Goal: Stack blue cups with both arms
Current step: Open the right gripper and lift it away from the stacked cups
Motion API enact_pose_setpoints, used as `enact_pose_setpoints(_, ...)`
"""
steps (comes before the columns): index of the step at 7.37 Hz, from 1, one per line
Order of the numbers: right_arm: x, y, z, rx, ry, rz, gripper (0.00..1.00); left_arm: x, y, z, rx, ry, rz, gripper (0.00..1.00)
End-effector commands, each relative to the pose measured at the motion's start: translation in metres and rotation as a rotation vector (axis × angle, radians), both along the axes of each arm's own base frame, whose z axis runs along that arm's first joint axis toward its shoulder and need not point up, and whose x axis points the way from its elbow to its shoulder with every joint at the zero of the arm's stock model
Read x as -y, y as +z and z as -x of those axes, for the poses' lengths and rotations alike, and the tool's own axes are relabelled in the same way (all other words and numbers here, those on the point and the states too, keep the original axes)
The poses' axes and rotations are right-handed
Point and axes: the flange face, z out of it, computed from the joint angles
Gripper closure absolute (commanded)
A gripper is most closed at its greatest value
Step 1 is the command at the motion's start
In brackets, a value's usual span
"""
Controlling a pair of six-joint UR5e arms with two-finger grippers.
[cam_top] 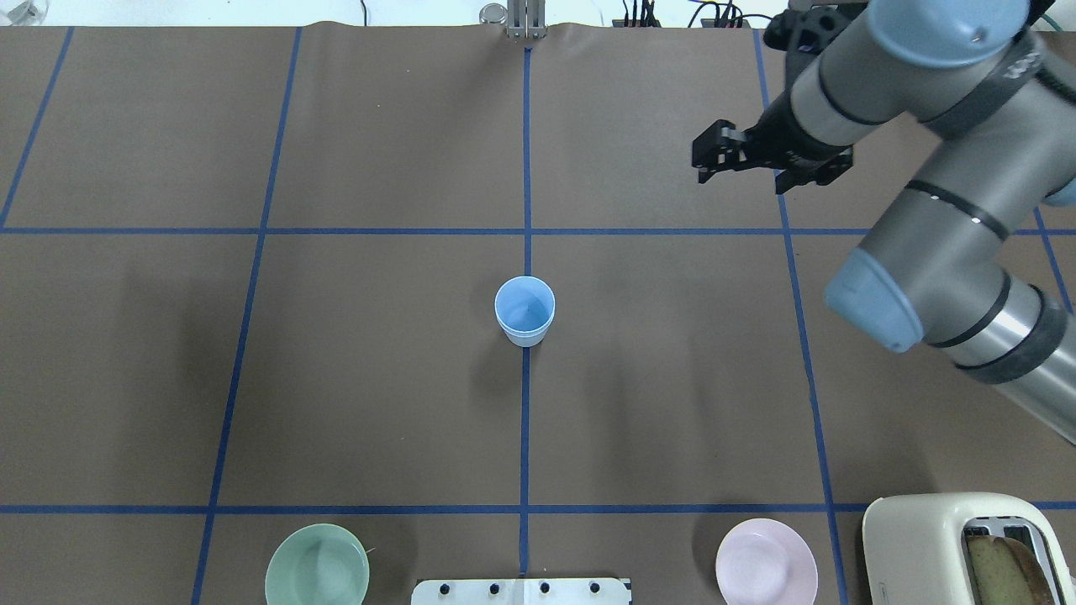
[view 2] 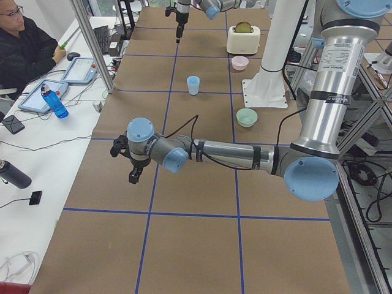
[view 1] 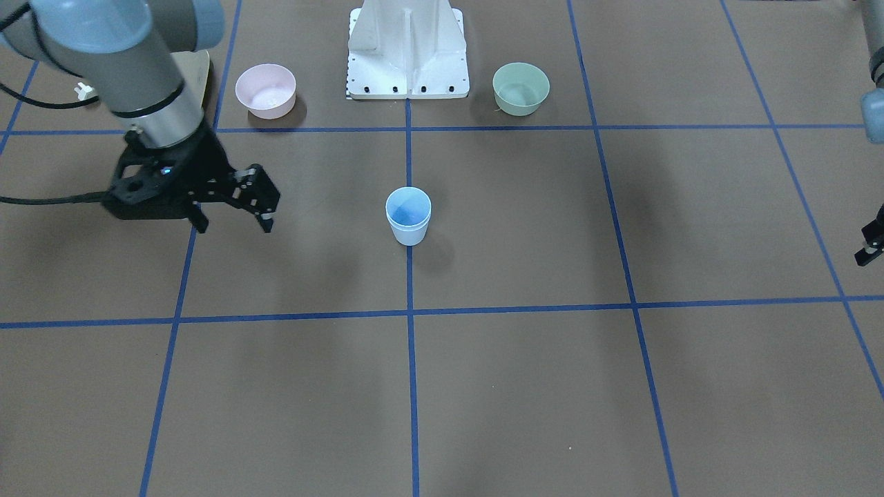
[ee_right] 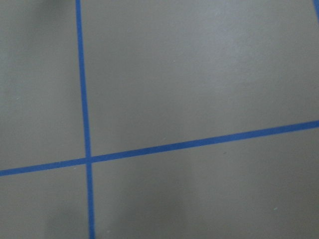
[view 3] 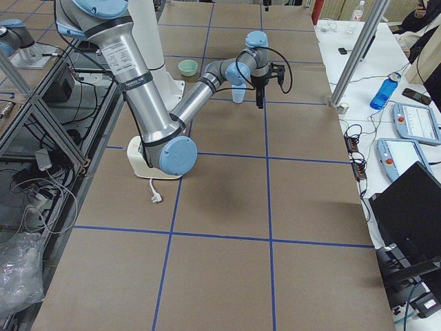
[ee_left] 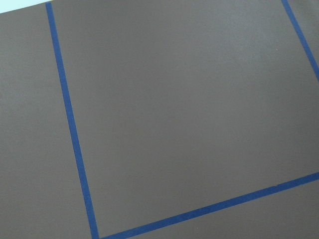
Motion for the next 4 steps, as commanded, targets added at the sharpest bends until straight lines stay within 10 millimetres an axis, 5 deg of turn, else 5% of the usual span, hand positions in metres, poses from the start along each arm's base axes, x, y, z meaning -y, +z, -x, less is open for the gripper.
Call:
enact_pose_setpoints(1,0.018,0.101,-0.11,-0.094,-0.087,-0.056,0.0,-0.006,0.007,0.001,0.0,0.001,0.006,0.03)
enact_pose_setpoints(3,0.021,0.182,-0.202,-0.114,-0.139,-0.054,0.0,-0.013,0.011,0.002,-0.031,0.016,0.013,0.03)
enact_pose_setpoints(4,0.021,0.216,-0.232,-0.129,-0.146,-0.042,0.0,-0.014,0.013,0.003,-0.034,0.015,0.019,0.03)
